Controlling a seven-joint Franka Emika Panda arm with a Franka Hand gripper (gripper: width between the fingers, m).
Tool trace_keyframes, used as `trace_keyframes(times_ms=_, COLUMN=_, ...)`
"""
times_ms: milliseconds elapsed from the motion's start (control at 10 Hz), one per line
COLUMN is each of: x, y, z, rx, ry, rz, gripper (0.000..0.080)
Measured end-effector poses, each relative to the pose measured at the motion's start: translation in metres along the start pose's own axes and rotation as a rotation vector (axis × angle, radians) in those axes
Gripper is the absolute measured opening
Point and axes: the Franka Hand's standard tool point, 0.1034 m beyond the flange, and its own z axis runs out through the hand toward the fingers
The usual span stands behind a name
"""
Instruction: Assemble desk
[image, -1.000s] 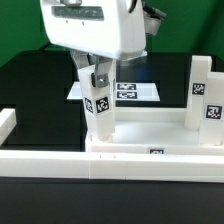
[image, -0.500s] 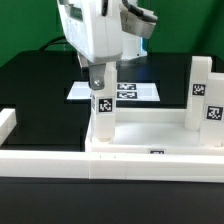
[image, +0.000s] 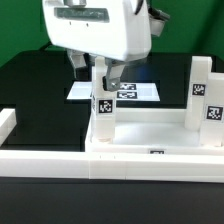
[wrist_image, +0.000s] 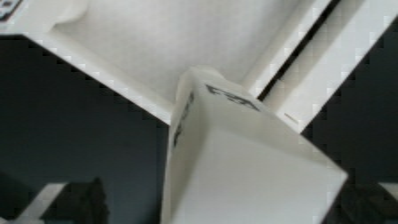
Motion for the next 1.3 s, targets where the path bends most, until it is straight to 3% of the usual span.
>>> trace_keyframes(times_ms=400, x=-0.0037, y=-0.0031, z=0.0011, rx=-0.014, ry=0.002, rz=-0.338, gripper=0.0649)
trace_keyframes(times_ms=800, x=-0.0056, y=-0.0028, z=0.0044, rx=-0.070, ry=0.007, rz=-0.717, gripper=0.0649)
trace_keyframes(times_ms=1300, x=-0.0057, y=-0.0020, z=0.0049, rx=-0.074, ry=-0.002, rz=-0.981, gripper=0.0637)
